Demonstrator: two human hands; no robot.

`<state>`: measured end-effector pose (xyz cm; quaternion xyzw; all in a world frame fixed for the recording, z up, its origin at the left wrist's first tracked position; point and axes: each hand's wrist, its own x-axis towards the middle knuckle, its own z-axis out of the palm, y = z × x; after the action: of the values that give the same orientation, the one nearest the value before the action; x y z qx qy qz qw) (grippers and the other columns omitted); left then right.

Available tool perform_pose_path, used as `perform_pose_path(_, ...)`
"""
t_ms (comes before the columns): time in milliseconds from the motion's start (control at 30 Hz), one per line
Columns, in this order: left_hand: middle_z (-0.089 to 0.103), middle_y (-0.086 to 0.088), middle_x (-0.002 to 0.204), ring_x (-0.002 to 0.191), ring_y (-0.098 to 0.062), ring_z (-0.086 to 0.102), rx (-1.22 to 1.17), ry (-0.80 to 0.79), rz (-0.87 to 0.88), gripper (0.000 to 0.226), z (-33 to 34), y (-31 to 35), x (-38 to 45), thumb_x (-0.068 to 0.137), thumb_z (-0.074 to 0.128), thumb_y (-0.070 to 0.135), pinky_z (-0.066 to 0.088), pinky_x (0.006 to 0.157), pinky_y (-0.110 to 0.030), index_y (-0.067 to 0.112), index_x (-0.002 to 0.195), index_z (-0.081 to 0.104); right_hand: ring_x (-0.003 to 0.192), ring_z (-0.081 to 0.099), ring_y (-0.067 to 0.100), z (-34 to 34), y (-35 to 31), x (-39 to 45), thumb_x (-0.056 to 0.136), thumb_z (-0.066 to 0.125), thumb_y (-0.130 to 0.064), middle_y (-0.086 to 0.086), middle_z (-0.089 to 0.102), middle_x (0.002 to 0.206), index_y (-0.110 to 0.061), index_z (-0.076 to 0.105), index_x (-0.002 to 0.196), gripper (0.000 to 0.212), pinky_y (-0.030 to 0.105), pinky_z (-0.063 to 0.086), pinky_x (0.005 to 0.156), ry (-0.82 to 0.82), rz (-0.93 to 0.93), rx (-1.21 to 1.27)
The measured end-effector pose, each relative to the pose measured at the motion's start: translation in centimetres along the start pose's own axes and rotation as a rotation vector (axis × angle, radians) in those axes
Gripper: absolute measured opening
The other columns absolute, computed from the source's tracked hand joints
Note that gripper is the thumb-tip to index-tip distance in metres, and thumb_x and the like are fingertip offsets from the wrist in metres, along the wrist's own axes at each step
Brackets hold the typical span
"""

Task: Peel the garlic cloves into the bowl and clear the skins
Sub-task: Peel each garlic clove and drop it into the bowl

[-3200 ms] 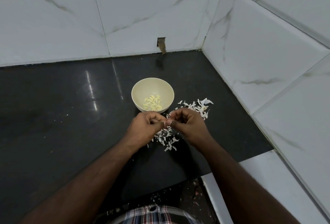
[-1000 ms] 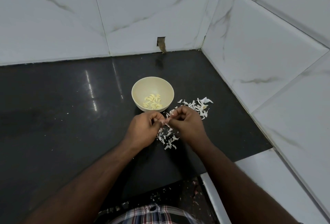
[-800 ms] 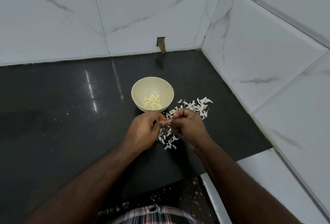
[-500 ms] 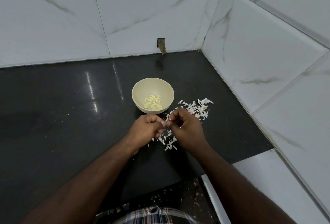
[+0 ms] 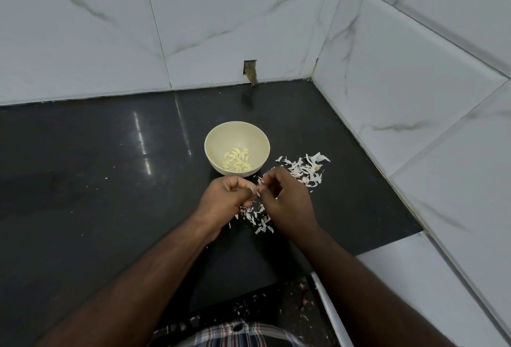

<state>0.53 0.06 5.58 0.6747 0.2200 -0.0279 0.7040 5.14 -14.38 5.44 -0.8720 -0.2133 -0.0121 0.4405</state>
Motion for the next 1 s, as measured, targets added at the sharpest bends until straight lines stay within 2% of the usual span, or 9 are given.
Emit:
perform_pose_path(100, 0.068, -0.005, 0.07, 0.06, -0.005, 0.058, 0.002, 0.002, 0.077, 0.007, 0.0, -0.3, -0.1, 0.091, 0.067, 0.001, 0.043, 0.054, -0.014, 0.002, 0.09, 0.073, 0.063, 0.053, 0.006, 0.1, -0.4, 0.4, 0.087, 0.067, -0.004, -0.002, 0.061, 0.075, -0.018, 0.06, 0.086, 0.016, 0.023, 0.047, 0.06, -0.009, 0.303, 0.353)
perform_pose_path(200, 0.069, -0.006, 0.07, 0.065, -0.01, 0.059, -0.007, -0.007, 0.126, 0.005, 0.0, -0.3, -0.1, 0.091, 0.069, 0.004, 0.045, 0.058, -0.017, 0.006, 0.09, 0.074, 0.058, 0.051, 0.012, -0.2, -0.6, 0.7, 0.09, 0.062, 0.005, 0.011, 0.057, 0.075, -0.009, 0.061, 0.091, 0.015, 0.021, 0.044, 0.052, -0.055, 0.482, 0.677)
perform_pose_path(333, 0.07, -0.013, 0.072, 0.065, -0.01, 0.061, 0.032, -0.004, 0.174, 0.008, -0.1, -0.3, -0.1, 0.09, 0.071, 0.006, 0.047, 0.059, -0.018, 0.013, 0.088, 0.076, 0.059, 0.058, 0.012, -1.0, -0.7, 0.7, 0.094, 0.064, -0.003, 0.009, 0.068, 0.074, -0.01, 0.064, 0.096, 0.007, 0.024, 0.047, 0.056, -0.135, 0.474, 0.644)
perform_pose_path(400, 0.07, -0.017, 0.074, 0.066, -0.011, 0.061, 0.039, -0.005, 0.18, 0.008, -0.2, -0.4, 0.0, 0.09, 0.072, 0.006, 0.047, 0.059, -0.018, 0.012, 0.088, 0.077, 0.057, 0.06, 0.008, -1.3, -0.7, 0.7, 0.089, 0.069, -0.001, 0.008, 0.07, 0.075, -0.011, 0.065, 0.098, 0.014, 0.023, 0.049, 0.057, -0.147, 0.452, 0.602)
perform_pose_path(600, 0.069, -0.009, 0.069, 0.059, -0.006, 0.059, 0.009, -0.01, 0.115, 0.005, -0.1, -0.3, 0.1, 0.091, 0.07, 0.006, 0.044, 0.053, -0.017, 0.003, 0.091, 0.074, 0.073, 0.066, 0.01, -1.2, -0.8, 0.8, 0.087, 0.07, 0.003, 0.003, 0.07, 0.079, -0.013, 0.067, 0.094, 0.018, 0.023, 0.054, 0.069, -0.088, 0.329, 0.547)
perform_pose_path(733, 0.068, -0.007, 0.073, 0.059, -0.006, 0.057, -0.145, -0.061, 0.032, 0.006, -0.2, 0.1, 0.0, 0.091, 0.068, 0.003, 0.04, 0.051, -0.016, -0.001, 0.092, 0.071, 0.072, 0.063, 0.019, -0.8, -1.0, 1.0, 0.088, 0.064, 0.01, 0.006, 0.068, 0.075, -0.007, 0.064, 0.094, 0.018, 0.03, 0.054, 0.068, -0.103, 0.467, 0.804)
perform_pose_path(833, 0.068, -0.009, 0.076, 0.061, -0.008, 0.057, -0.197, -0.084, -0.001, 0.007, -0.3, 0.2, 0.0, 0.092, 0.066, 0.003, 0.04, 0.052, -0.018, 0.003, 0.088, 0.072, 0.068, 0.062, 0.02, -0.9, -1.2, 1.2, 0.089, 0.06, 0.012, 0.01, 0.064, 0.076, -0.005, 0.06, 0.096, 0.018, 0.026, 0.052, 0.062, -0.144, 0.584, 0.984)
perform_pose_path(933, 0.068, -0.008, 0.077, 0.061, -0.008, 0.056, -0.22, -0.091, -0.036, 0.01, -0.3, 0.3, 0.0, 0.094, 0.063, 0.003, 0.04, 0.053, -0.018, 0.004, 0.089, 0.072, 0.065, 0.061, 0.017, -1.1, -1.1, 1.1, 0.09, 0.06, 0.012, 0.008, 0.063, 0.073, -0.005, 0.06, 0.095, 0.018, 0.024, 0.051, 0.06, -0.165, 0.599, 1.021)
perform_pose_path(1000, 0.068, -0.006, 0.077, 0.061, -0.007, 0.056, -0.23, -0.098, -0.056, 0.01, -0.4, 0.4, 0.0, 0.095, 0.062, 0.003, 0.04, 0.053, -0.018, 0.003, 0.092, 0.071, 0.066, 0.062, 0.017, -1.2, -1.1, 1.0, 0.089, 0.063, 0.01, 0.007, 0.066, 0.074, -0.005, 0.062, 0.095, 0.016, 0.025, 0.052, 0.063, -0.165, 0.526, 0.948)
